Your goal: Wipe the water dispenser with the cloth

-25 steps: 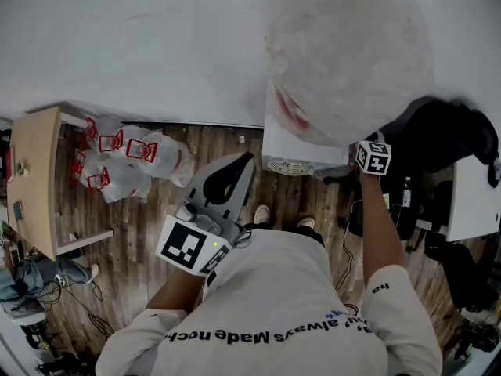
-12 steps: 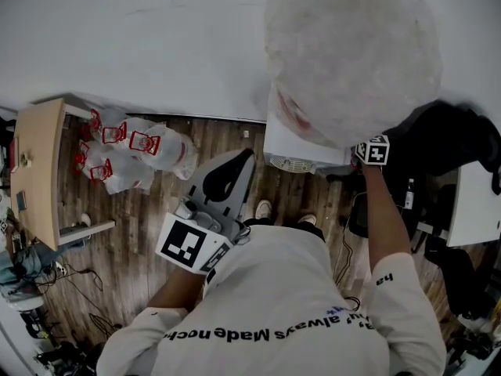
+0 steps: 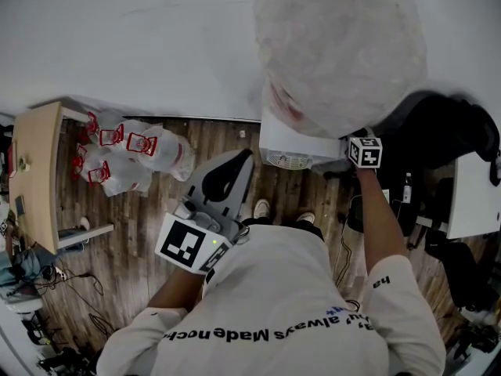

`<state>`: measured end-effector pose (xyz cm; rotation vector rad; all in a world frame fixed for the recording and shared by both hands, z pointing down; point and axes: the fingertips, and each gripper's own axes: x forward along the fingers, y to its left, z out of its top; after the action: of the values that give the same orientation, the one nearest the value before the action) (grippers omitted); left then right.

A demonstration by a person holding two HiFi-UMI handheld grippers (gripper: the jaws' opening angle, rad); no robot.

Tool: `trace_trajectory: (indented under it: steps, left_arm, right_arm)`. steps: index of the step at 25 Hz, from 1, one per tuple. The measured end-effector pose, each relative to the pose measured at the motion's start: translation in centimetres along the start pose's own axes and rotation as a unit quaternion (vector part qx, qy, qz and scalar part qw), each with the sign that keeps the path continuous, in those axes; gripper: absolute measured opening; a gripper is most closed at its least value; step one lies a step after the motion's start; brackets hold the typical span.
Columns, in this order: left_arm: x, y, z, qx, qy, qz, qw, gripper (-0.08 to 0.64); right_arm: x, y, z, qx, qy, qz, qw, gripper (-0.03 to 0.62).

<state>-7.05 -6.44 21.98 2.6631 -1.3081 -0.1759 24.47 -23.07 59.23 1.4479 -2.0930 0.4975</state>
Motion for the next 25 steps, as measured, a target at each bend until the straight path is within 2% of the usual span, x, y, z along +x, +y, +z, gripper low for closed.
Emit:
trace_trajectory:
  steps: [25]
  left_arm:
    - [-1.5,-2.1,-0.5,-0.004,-0.001,-0.034,0.9994,0.020]
  right_arm:
    - [-6.8,4.1,-6.0,0.011,-0.006,-0.018,1.000,0.083]
